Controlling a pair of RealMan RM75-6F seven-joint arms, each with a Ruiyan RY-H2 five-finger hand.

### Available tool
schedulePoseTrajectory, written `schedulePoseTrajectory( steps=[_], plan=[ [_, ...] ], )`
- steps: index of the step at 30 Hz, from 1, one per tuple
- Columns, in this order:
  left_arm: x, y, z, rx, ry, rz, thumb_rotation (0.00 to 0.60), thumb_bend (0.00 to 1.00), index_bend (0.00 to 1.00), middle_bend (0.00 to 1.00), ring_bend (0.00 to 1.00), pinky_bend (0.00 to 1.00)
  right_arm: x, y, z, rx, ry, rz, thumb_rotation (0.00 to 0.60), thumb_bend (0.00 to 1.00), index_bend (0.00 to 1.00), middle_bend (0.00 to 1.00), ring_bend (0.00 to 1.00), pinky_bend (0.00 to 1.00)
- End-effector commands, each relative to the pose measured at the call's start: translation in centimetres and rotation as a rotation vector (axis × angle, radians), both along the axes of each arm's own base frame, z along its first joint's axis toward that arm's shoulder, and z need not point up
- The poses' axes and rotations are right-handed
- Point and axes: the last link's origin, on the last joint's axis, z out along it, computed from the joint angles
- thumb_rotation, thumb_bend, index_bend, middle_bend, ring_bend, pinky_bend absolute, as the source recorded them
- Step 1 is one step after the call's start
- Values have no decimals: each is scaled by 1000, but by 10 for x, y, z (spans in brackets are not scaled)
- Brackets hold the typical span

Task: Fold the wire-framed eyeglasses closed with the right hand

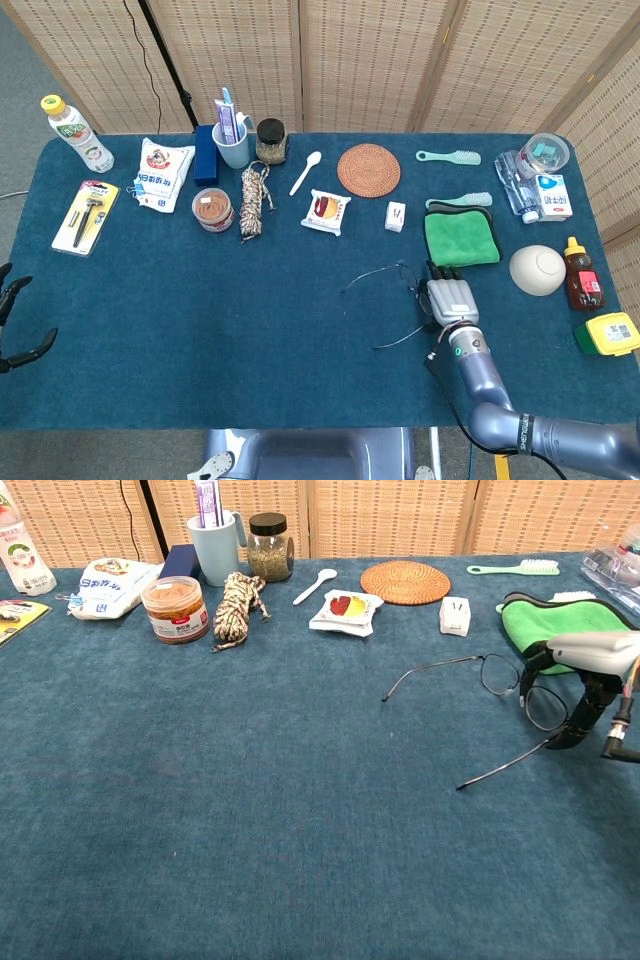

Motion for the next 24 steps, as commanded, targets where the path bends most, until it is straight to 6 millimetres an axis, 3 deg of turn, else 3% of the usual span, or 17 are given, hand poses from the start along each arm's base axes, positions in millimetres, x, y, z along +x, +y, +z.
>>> schedulePoseTrajectory(
  steps=[1, 15, 24],
  plan=[
    [0, 0, 0, 1, 0, 0, 347, 249, 165, 12, 60, 30, 2, -2, -1, -1, 0, -1, 600, 217, 373, 49, 0, 0],
    [0, 1, -1, 0, 1, -1, 346, 249, 165, 12, 54, 31, 5, -10, -2, -32, -22, -17, 600, 217, 512, 152, 2, 0],
    [1, 1, -1, -1, 3, -2, 346, 249, 165, 12, 53, 30, 4, -19, -1, -40, -35, -47, 600, 217, 597, 225, 53, 0]
  ],
)
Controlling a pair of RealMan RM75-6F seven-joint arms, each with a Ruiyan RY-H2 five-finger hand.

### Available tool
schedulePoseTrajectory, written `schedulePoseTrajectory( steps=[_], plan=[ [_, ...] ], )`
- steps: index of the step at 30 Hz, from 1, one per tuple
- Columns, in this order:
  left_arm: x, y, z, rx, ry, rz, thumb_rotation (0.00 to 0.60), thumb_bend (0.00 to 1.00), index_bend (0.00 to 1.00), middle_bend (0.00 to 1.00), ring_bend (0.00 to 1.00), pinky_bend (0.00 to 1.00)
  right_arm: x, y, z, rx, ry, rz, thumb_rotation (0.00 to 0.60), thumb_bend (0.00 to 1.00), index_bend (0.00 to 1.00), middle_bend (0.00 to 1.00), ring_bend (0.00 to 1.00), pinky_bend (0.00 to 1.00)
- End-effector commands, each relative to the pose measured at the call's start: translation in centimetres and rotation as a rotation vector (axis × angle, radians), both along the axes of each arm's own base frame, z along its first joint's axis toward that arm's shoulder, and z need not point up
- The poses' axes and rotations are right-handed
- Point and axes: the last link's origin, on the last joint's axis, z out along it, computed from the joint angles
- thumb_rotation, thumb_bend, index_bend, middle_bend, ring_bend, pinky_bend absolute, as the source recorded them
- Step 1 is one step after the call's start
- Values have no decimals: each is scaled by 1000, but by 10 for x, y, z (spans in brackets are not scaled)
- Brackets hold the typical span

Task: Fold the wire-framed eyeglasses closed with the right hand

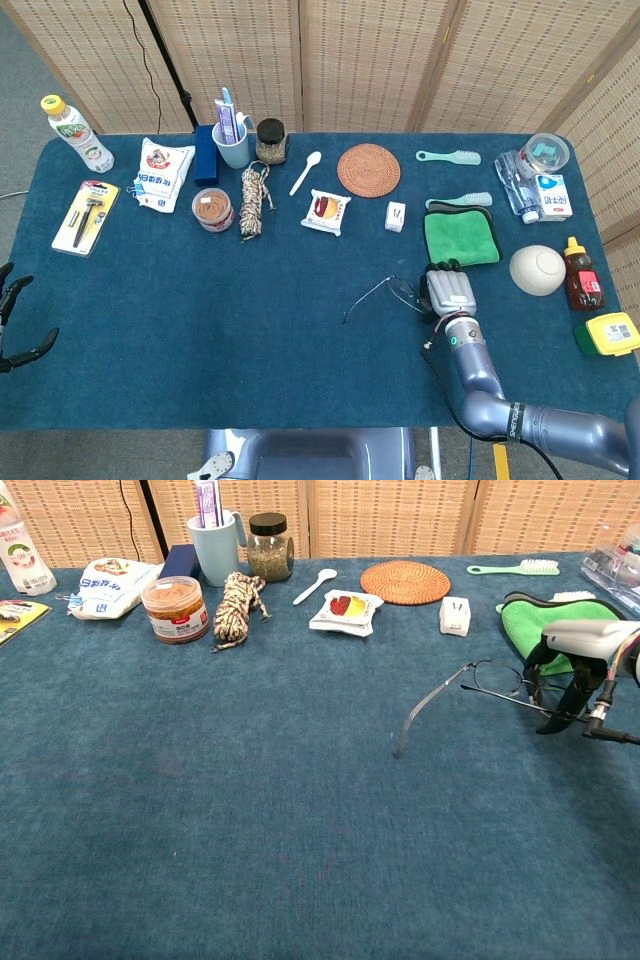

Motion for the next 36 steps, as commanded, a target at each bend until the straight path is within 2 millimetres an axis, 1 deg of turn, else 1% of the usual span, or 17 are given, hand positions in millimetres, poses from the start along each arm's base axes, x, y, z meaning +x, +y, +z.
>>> schedulePoseTrajectory(
  steps=[1, 4, 9, 12, 15, 19, 23, 27, 31, 36],
  plan=[
    [0, 0, 0, 0, 1, 0, 346, 249, 165, 12, 53, 30, 0, -3, 1, -3, -1, -5, 600, 217, 599, 227, 55, 0],
    [0, 0, 0, 0, 2, 0, 347, 250, 165, 12, 53, 30, -2, -4, 2, 4, 4, -8, 600, 218, 574, 220, 57, 0],
    [1, 0, 0, 0, 1, -1, 345, 249, 165, 12, 53, 30, -2, -3, 4, 14, 5, -5, 600, 217, 454, 156, 31, 0],
    [1, -1, 0, -1, 0, -1, 345, 250, 165, 12, 53, 30, -3, 1, 7, 20, 11, -3, 600, 217, 402, 128, 12, 0],
    [1, -1, 0, -1, -1, -2, 345, 249, 165, 12, 53, 30, -4, 5, 9, 20, 11, -1, 600, 217, 369, 107, 1, 0],
    [2, -1, 0, 1, -2, -3, 346, 249, 167, 12, 53, 30, -1, 10, 15, 4, -10, 11, 600, 217, 352, 89, 0, 0],
    [2, -2, 2, 6, -1, -7, 346, 249, 167, 12, 53, 30, 8, 14, 26, -35, -48, 55, 600, 217, 333, 74, 0, 0],
    [3, -2, 3, 11, -1, -9, 346, 250, 167, 12, 53, 30, 26, 16, 32, -74, -115, 121, 600, 216, 307, 57, 0, 0],
    [3, -2, 4, 14, 1, -9, 345, 249, 167, 12, 53, 30, 41, 15, 29, -64, -146, 172, 600, 216, 287, 43, 0, 0],
    [2, -3, 6, 18, 6, -3, 347, 250, 167, 12, 53, 30, 61, 13, 19, -29, -180, 209, 600, 217, 266, 30, 0, 0]
  ],
)
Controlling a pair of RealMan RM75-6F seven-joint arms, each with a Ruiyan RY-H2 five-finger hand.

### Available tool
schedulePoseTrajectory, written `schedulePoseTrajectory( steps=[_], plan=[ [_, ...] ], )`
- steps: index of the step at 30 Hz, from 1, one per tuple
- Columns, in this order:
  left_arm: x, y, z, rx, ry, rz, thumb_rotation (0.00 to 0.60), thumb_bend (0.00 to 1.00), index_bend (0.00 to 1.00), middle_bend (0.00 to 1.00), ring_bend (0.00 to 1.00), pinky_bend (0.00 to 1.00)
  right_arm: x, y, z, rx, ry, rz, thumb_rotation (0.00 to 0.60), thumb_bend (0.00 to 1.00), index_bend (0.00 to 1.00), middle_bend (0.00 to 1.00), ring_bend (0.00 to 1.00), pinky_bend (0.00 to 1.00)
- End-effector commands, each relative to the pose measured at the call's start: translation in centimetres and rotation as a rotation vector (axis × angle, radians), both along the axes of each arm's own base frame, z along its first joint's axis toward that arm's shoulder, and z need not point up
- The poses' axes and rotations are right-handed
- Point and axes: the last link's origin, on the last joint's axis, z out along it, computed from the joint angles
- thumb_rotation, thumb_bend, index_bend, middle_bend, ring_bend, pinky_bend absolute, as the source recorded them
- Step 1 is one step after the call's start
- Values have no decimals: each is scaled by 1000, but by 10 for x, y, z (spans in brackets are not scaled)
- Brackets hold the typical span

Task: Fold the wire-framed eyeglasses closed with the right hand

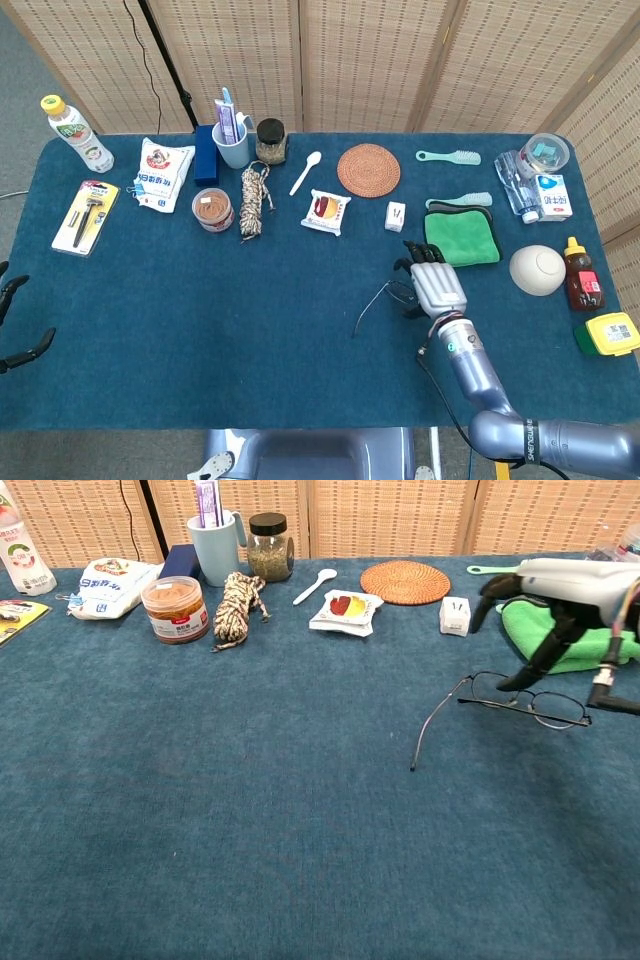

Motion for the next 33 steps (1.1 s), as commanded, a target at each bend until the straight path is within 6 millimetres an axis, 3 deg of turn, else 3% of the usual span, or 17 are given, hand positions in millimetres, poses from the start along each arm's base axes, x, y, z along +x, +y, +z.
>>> schedulePoseTrajectory(
  steps=[1, 18, 33],
  plan=[
    [-1, -1, 1, 1, 2, 3, 348, 250, 167, 12, 53, 30, 13, -1, -6, 22, -19, 24, 600, 216, 264, 28, 0, 0],
    [-7, -6, 8, 10, 13, 28, 346, 249, 167, 12, 53, 31, 52, -7, -48, 88, 9, 81, 600, 216, 237, 8, 0, 0],
    [-11, -8, 10, 9, 14, 40, 345, 250, 167, 12, 52, 31, 50, -20, -79, 92, 102, 32, 600, 216, 234, 0, 0, 0]
  ],
)
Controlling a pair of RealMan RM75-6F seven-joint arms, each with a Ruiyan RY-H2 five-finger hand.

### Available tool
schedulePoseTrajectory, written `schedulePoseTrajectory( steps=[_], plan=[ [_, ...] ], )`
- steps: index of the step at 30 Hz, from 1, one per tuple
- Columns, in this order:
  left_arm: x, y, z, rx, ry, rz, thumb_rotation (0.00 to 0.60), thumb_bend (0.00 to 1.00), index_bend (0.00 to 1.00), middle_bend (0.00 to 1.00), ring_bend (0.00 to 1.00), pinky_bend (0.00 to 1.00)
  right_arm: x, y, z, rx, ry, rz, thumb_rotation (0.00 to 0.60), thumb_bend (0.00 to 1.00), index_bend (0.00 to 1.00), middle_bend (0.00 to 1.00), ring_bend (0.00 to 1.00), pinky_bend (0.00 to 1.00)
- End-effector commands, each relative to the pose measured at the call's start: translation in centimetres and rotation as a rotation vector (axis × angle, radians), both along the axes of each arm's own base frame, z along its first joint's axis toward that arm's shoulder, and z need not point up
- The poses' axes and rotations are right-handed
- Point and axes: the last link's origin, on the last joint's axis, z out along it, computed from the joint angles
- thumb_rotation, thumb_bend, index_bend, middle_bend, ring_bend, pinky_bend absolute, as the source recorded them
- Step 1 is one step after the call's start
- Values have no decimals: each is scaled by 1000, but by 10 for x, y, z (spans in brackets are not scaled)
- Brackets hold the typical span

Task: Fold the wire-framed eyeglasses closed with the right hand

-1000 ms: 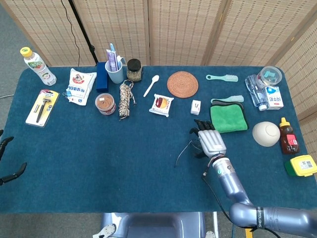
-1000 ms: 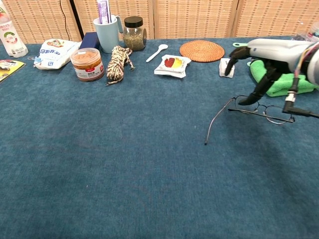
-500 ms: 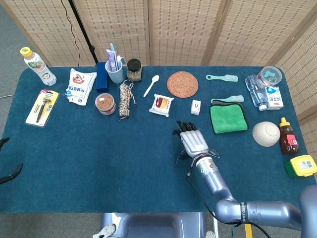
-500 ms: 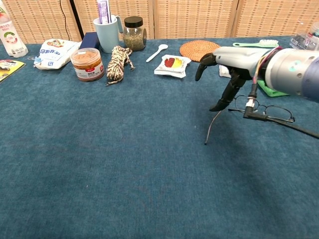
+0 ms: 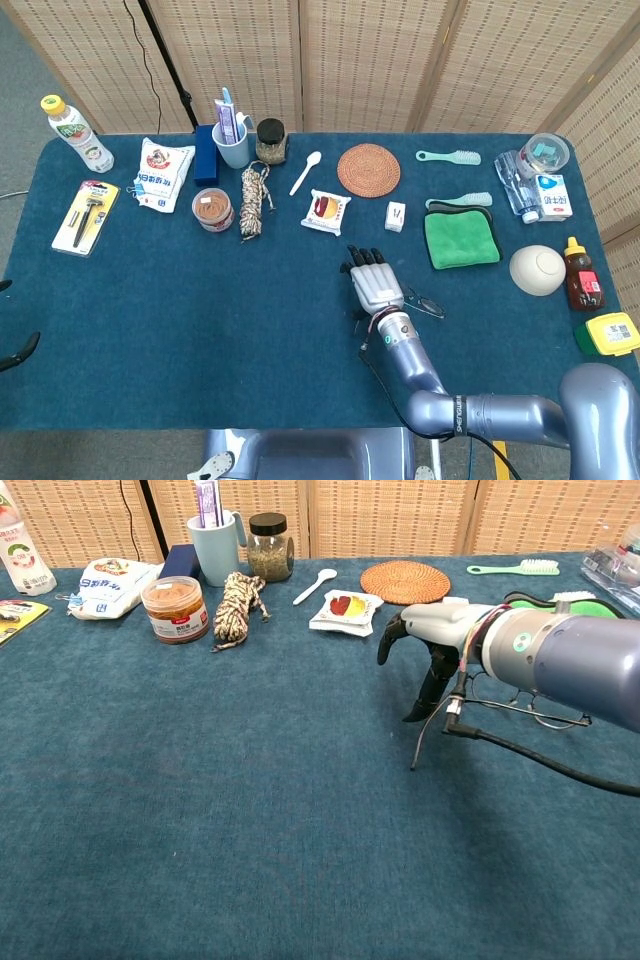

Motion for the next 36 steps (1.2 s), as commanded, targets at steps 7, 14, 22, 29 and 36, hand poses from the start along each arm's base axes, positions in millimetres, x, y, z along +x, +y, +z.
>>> schedulePoseTrajectory(
  steps=[7, 14, 22, 29, 36],
  plan=[
    [1, 1, -2, -5, -5, -7, 346, 249, 167, 12, 52, 31, -20, 0, 1, -38, 72, -25, 600, 216, 222, 0, 0, 0],
    [4, 3, -5, -10, -10, -18, 346, 249, 167, 12, 52, 31, -38, 6, 10, -58, 82, -52, 600, 216, 217, 0, 0, 0],
    [9, 4, -6, -14, -10, -33, 347, 250, 167, 12, 52, 30, -64, 9, 27, -87, 78, -92, 600, 216, 215, 0, 0, 0],
    [13, 5, -8, -21, -13, -42, 346, 249, 167, 12, 52, 31, -82, 9, 41, -104, 74, -131, 600, 216, 217, 0, 0, 0],
    [15, 5, -8, -18, -11, -47, 346, 249, 167, 12, 52, 30, -102, 8, 52, -113, 86, -176, 600, 216, 235, 0, 0, 0]
  ],
)
